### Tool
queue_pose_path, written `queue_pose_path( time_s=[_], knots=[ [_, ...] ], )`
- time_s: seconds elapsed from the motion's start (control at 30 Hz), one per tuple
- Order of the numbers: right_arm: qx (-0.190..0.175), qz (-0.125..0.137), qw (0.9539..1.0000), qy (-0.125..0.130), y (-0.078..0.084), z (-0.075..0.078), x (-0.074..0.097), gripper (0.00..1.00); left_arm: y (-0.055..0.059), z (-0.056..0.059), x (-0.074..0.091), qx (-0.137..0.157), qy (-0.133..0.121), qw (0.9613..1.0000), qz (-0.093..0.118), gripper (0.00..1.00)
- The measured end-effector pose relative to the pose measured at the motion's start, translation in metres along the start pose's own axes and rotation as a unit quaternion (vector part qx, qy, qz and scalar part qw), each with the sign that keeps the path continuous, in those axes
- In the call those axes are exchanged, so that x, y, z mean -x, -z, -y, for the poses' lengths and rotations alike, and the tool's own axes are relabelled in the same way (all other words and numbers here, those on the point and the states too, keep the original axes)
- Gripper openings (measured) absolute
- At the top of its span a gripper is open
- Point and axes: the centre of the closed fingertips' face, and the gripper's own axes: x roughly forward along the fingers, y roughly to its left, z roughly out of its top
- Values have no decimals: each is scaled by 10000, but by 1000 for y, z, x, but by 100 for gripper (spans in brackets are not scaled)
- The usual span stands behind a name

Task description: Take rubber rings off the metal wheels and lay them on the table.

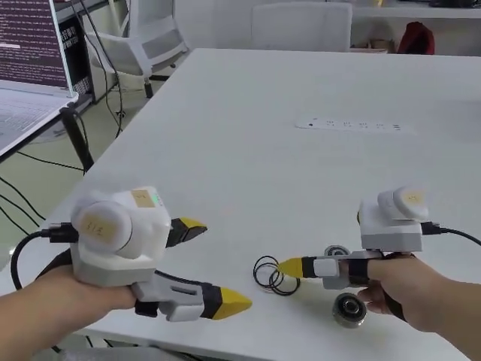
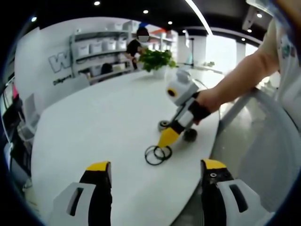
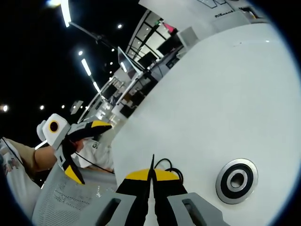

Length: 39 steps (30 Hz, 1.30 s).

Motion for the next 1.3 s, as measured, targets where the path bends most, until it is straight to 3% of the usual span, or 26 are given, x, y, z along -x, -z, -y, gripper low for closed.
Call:
queue_pose_path(
  time_s=[0.8, 1.3],
  knots=[
    [-62, -30, 9999, 131, 3, 8, 0, 0, 4, -1, -1, 17, 4, 10000, -74, 78],
    [-21, -57, 9997, 236, 5, 13, 0, 7, 7, 1, 0, 46, 7, 9999, -120, 78]
  ],
)
